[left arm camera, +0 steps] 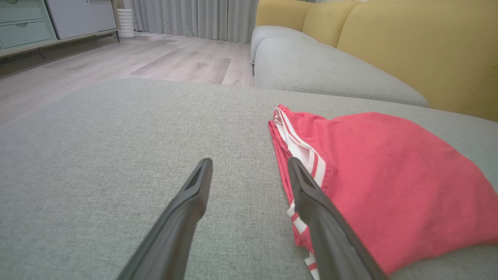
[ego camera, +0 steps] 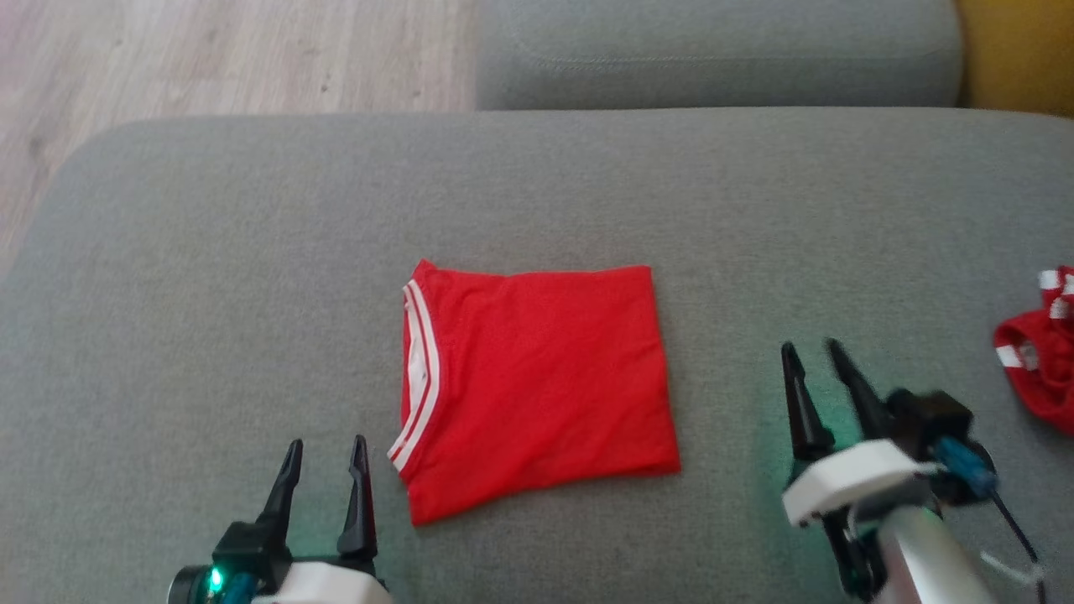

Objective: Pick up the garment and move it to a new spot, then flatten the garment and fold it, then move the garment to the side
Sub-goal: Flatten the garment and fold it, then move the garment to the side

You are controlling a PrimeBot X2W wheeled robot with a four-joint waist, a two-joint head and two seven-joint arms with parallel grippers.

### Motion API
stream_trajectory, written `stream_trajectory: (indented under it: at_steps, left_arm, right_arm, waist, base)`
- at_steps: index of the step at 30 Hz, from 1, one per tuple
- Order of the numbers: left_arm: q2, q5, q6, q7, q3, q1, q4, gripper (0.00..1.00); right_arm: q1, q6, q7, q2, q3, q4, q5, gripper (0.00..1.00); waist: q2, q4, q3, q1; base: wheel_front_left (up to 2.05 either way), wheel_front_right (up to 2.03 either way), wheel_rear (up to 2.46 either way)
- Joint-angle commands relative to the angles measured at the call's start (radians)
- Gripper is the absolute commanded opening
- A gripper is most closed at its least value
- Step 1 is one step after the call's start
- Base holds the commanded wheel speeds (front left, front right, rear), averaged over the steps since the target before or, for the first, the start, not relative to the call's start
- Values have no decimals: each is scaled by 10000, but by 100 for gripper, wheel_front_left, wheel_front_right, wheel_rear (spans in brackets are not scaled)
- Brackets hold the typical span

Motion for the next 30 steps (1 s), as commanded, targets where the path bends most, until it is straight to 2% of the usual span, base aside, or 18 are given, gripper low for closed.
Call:
stream_trajectory:
  at_steps: [1, 5, 12, 17, 22, 23, 30]
  left_arm:
    - [20, 83, 12, -97, 384, -109, -267, 100]
    - [20, 165, 10, -97, 501, 71, -293, 100]
    - [20, 246, 40, -97, 545, 180, -400, 100]
    - [20, 226, -12, -97, 340, -4, -426, 100]
    - [20, 114, -97, -97, -131, -232, -290, 100]
    - [20, 44, -76, -97, -334, -316, -278, 100]
    - [20, 12, 43, -97, -526, -326, -197, 100]
  right_arm:
    - [-11, -9, -121, 46, 143, -379, 78, 100]
    - [412, -9, -122, 48, -252, -530, 404, 100]
    - [493, -9, -122, 49, -212, -597, 406, 100]
    - [160, -9, -122, 50, 768, -96, 709, 100]
    - [-841, -9, -122, 50, 1862, 1007, 1493, 100]
    - [-1284, -9, -122, 50, 2109, 1563, 1678, 100]
    - [-2270, -9, 185, 50, 2837, 3469, 2287, 100]
  waist:
    - [0, -139, -143, 0]
    - [0, -276, -229, 0]
    - [0, -423, -198, 0]
    - [0, -228, 33, 0]
    - [0, 363, 378, 0]
    - [0, 689, 493, 0]
    - [0, 1634, 745, 0]
  base:
    - [0, 0, 0]
    - [0, 0, 0]
    - [0, 0, 0]
    - [0, 0, 0]
    - [0, 0, 0]
    - [0, 0, 0]
    - [0, 0, 0]
